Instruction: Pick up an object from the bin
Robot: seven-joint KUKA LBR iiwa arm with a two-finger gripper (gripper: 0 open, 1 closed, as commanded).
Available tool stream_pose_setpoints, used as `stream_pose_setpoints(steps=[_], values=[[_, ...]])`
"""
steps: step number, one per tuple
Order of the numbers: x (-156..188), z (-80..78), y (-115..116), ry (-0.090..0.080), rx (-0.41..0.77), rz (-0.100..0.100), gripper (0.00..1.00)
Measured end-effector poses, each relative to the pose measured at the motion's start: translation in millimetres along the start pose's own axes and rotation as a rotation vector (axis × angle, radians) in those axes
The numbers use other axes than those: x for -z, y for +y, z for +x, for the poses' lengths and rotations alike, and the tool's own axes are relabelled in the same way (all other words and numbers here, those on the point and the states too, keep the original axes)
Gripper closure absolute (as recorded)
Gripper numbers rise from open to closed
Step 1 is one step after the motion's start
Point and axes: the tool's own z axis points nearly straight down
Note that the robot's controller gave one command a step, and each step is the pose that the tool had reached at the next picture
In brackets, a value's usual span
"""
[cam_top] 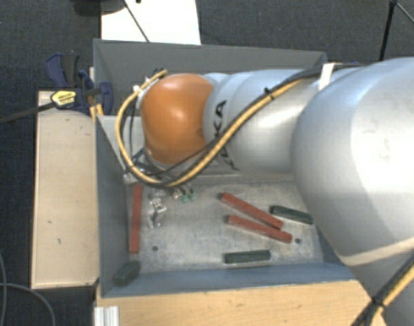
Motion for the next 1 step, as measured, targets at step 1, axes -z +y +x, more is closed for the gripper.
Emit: stream_pose_setpoints(steps=[1], values=[[-9.9, 5.2, 2.5, 0.005, 0.128, -0.001, 0.00]])
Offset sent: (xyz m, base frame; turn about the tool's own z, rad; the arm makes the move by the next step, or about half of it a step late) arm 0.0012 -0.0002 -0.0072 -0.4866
